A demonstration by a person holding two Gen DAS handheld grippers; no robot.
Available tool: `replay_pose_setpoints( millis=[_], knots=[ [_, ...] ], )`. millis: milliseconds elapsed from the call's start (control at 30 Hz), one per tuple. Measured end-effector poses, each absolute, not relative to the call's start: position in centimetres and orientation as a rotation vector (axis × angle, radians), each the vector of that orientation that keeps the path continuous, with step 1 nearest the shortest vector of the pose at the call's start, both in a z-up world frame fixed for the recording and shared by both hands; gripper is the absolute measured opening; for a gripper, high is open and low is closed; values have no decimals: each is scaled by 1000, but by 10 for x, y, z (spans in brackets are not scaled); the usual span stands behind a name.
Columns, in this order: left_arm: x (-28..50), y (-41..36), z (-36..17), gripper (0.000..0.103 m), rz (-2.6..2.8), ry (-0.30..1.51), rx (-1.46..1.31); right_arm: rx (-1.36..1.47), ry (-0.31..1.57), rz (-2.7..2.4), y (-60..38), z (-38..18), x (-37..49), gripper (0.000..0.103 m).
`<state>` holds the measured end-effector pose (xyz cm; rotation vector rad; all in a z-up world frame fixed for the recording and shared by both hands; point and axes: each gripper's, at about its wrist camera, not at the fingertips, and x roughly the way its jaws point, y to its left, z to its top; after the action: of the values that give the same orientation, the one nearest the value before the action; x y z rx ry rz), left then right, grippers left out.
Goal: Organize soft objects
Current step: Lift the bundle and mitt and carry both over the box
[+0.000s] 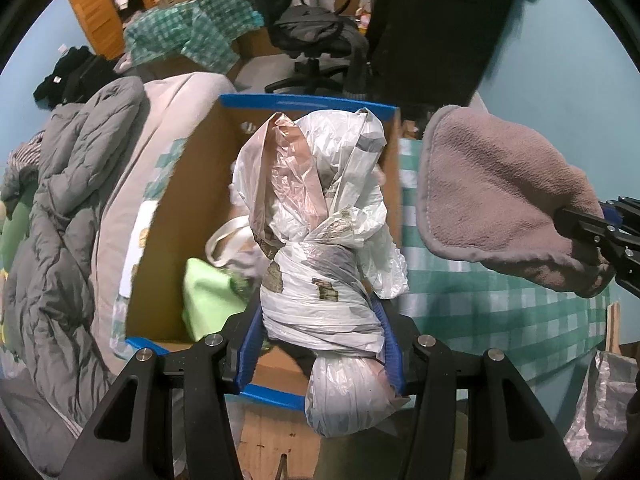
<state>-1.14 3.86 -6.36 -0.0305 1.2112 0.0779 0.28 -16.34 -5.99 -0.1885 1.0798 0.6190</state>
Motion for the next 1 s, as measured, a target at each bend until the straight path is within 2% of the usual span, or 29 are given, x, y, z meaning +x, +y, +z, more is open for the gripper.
replay_pose_setpoints(
  millis=[600, 1000],
  knots=[
    [-4, 113, -92, 52, 186, 1243, -66, -242, 1102, 679, -69, -76, 22, 23],
    [5, 130, -106, 52, 205, 1261, -83, -276, 1104, 698, -10, -81, 40, 23]
  ],
)
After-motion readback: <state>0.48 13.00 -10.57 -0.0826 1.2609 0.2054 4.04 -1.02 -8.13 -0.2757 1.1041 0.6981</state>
